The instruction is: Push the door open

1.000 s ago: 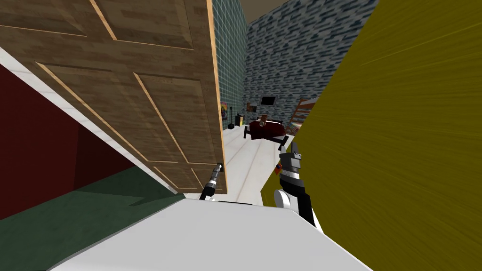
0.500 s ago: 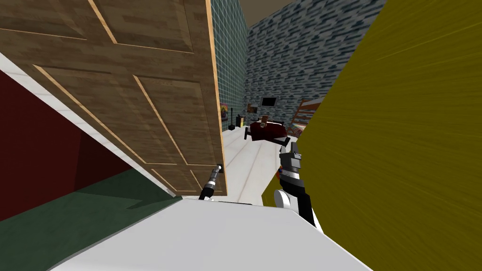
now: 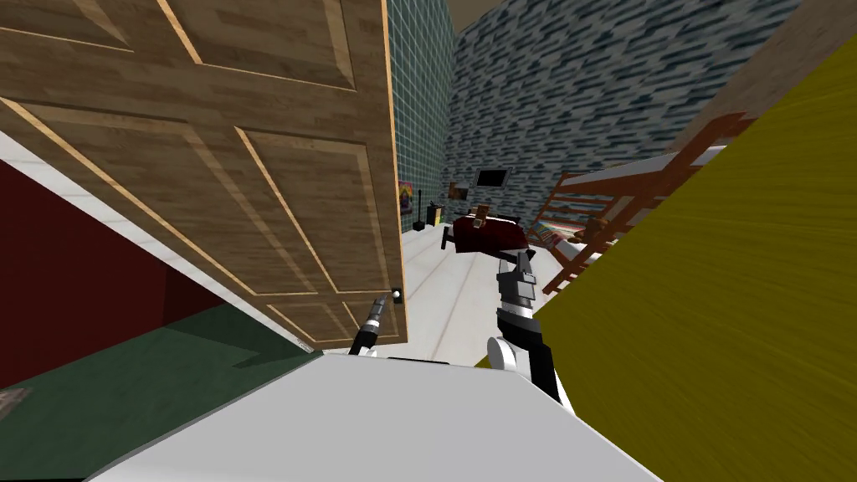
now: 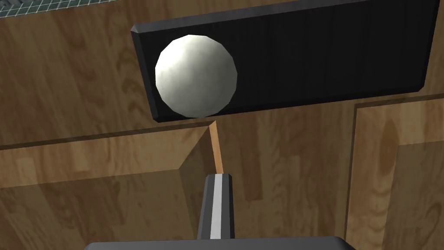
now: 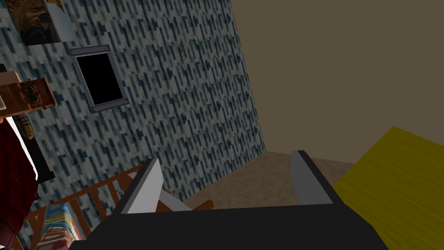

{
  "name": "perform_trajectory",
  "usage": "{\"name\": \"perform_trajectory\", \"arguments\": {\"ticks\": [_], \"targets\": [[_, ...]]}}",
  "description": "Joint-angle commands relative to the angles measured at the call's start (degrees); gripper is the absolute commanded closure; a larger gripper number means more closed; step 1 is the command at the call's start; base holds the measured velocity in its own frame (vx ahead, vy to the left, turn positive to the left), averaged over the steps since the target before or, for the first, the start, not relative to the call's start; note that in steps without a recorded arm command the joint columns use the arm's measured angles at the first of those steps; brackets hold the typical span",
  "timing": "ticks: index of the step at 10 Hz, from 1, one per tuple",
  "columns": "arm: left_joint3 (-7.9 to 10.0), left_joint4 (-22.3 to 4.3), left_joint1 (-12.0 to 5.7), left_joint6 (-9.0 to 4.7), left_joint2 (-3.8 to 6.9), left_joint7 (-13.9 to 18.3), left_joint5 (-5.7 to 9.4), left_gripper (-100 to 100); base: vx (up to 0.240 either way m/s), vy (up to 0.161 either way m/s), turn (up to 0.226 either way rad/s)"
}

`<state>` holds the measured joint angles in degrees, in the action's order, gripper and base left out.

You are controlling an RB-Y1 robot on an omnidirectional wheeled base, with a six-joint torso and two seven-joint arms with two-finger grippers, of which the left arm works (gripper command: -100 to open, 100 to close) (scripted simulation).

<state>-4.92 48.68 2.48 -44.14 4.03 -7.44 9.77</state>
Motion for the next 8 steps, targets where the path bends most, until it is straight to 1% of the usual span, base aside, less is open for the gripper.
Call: {"name": "perform_trajectory", "arguments": {"ticks": [1,2,3,4,5,6,8], "targets": [[-1.16,-0.53,-0.56,0.14,-0.12,-0.10,0.08,-100,-0.115,0.044,0.225],[-2.16,-1.42,-1.40,0.07,-0.42,-0.29,0.19,-100,-0.164,0.041,0.217],[-2.70,-1.90,-1.86,0.03,-0.61,-0.39,0.24,-100,-0.135,0.027,0.176],[-3.84,-2.92,-2.82,-0.06,-1.16,-0.60,0.37,-100,-0.126,0.024,0.286],[-5.01,-3.96,-3.81,-0.15,-1.87,-0.82,0.50,-100,-0.145,0.025,0.379],[-6.17,-4.98,-4.78,-0.23,-2.74,-1.04,0.63,-100,-0.162,-0.012,0.283],[-8.19,-6.78,-6.48,-0.38,-4.75,-1.42,0.85,-100,-0.169,-0.031,0.284]]}}
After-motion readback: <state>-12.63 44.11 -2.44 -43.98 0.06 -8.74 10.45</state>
